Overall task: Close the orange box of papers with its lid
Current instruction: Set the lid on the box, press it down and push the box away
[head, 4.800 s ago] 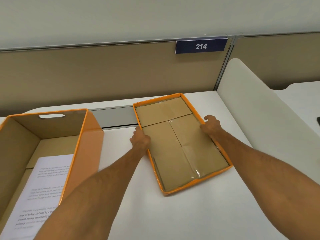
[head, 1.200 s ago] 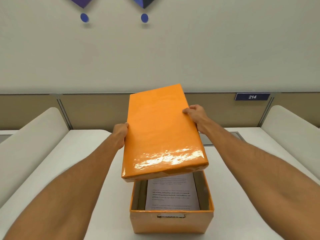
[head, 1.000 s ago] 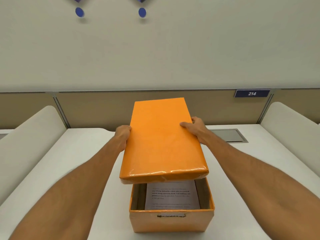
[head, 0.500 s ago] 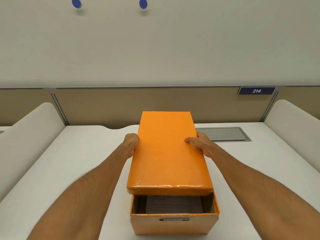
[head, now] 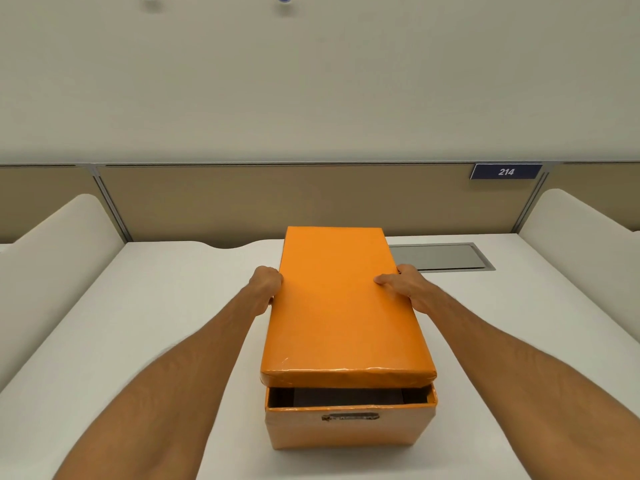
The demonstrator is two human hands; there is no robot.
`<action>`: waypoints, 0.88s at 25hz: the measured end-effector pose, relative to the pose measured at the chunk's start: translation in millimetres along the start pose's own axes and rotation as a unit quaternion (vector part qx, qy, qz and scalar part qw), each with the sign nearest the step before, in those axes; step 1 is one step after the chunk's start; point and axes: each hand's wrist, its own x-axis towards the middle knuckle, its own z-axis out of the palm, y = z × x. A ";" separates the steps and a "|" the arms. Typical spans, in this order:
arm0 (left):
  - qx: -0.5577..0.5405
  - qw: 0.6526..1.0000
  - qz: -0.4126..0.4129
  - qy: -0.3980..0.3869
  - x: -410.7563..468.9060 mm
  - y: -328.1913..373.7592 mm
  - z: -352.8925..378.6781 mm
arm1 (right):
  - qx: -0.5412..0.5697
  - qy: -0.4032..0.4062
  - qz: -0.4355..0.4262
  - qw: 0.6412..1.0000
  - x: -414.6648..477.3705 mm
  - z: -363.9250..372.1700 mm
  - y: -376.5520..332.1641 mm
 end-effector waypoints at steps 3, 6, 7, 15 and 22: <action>0.002 1.000 0.005 -0.002 -7.0 -4.5 -1.2 | 0.001 0.004 0.005 1.000 -9.7 0.7 3.6; 0.006 1.000 0.012 0.002 -16.8 -9.9 0.3 | -0.004 0.007 0.007 1.000 -20.4 0.9 8.4; 0.014 1.000 0.019 0.002 -20.9 -12.5 0.3 | -0.006 0.005 0.008 1.000 -24.8 0.7 9.8; 0.074 0.994 0.077 -0.005 -56.2 -29.7 0.2 | -0.076 0.012 -0.038 0.996 -51.9 4.5 20.9; 0.205 0.969 0.133 0.045 -84.0 -55.9 12.6 | -0.229 0.062 -0.121 0.964 -79.3 23.3 39.6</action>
